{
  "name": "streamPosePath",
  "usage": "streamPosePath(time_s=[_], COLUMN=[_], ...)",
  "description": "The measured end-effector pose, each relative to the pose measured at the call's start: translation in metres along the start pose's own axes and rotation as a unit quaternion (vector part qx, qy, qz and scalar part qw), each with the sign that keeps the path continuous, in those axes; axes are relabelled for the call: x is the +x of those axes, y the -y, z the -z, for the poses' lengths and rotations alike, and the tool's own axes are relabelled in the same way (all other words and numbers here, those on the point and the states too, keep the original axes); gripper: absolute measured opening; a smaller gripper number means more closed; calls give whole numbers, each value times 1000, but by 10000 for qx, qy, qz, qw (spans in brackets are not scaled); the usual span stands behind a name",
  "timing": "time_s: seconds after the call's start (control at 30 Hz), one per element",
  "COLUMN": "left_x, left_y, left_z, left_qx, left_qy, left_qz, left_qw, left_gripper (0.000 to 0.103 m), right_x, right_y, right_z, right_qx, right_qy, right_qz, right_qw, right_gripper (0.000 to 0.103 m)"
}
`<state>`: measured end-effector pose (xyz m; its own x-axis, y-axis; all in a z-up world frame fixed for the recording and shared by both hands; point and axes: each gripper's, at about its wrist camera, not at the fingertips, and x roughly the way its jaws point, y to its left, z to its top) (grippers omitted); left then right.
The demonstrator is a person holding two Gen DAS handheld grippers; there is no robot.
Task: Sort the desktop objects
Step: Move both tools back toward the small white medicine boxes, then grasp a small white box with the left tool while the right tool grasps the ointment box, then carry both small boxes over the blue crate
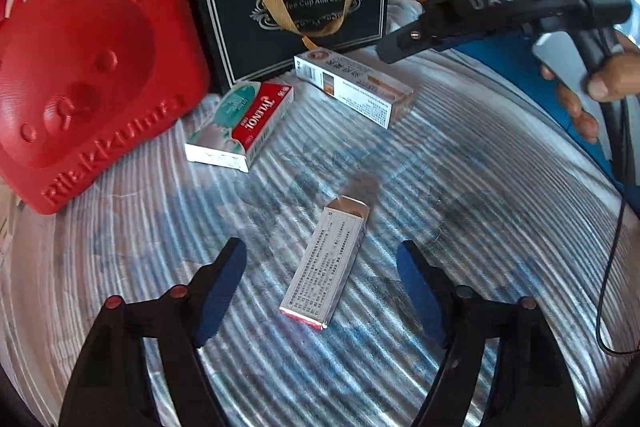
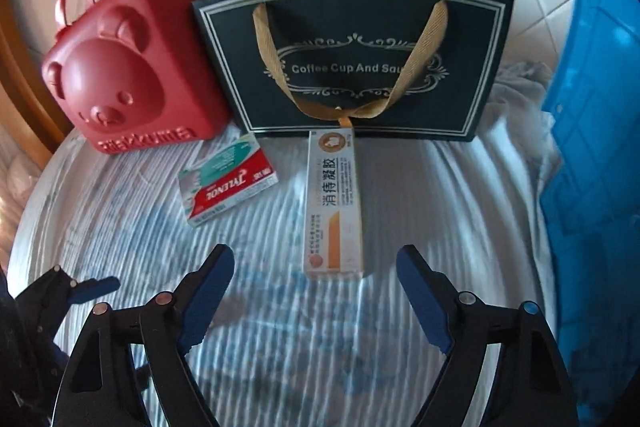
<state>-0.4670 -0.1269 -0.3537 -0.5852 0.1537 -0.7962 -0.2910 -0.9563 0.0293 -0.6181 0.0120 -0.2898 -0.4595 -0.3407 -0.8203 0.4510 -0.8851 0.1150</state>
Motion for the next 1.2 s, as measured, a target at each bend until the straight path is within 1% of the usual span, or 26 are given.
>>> streamPosePath(time_s=[0.03,0.13,0.2,0.27,0.37,0.4,0.43,0.47,0.5,0.53,0.57,0.63,0.73,0.9,0.93,1.03,1.13,1.2], left_x=[6,18,24,24,25,26,26,25,23,21,19,14,6,-22,-31,-60,-96,-124], left_y=[0,-4,-6,-7,-6,-6,-6,-6,-7,-8,-7,-2,5,8,9,14,25,35], left_z=[1,5,8,9,6,5,4,3,3,3,6,12,20,18,15,3,-12,-25], left_qx=[17,-79,-188,-241,-209,-218,-268,-336,-402,-475,-552,-512,-485,-514,-520,-446,-313,-208], left_qy=[-55,-127,-177,-77,-74,-71,-59,-48,-53,-88,-117,-146,-196,-29,49,367,736,1022], left_qz=[23,69,169,197,201,195,190,169,194,272,353,335,320,238,209,99,-31,-76], left_qw=[10000,9999,9995,9995,9996,9995,9994,9993,9990,9985,9978,9980,9981,9984,9984,9983,9968,9945], left_gripper=[68,68,65,64,64,63,57,43,32,27,27,27,27,26,26,26,26,26], right_x=[11,37,56,66,77,78,79,79,79,78,75,65,46,4,-2,-43,-94,-135], right_y=[1,3,5,8,11,10,9,7,6,6,6,6,10,3,2,-11,-22,-27], right_z=[-3,-10,-12,-12,-10,-9,-8,-8,-7,-6,-3,4,13,27,25,38,50,54], right_qx=[-12,-106,-123,-106,-98,-142,-204,-260,-310,-342,-347,-343,-166,-159,-161,-241,-349,-364], right_qy=[-46,-181,-370,-480,-624,-577,-601,-626,-639,-652,-639,-564,-472,-277,-236,-17,268,562], right_qz=[-19,89,141,150,195,219,260,301,321,321,297,254,142,110,95,80,58,37], right_qw=[10000,9997,9991,9987,9978,9980,9976,9972,9970,9968,9969,9975,9986,9994,9995,9997,9990,9977], right_gripper=[83,80,66,61,49,48,47,46,46,46,46,46,46,46,46,46,46,46])
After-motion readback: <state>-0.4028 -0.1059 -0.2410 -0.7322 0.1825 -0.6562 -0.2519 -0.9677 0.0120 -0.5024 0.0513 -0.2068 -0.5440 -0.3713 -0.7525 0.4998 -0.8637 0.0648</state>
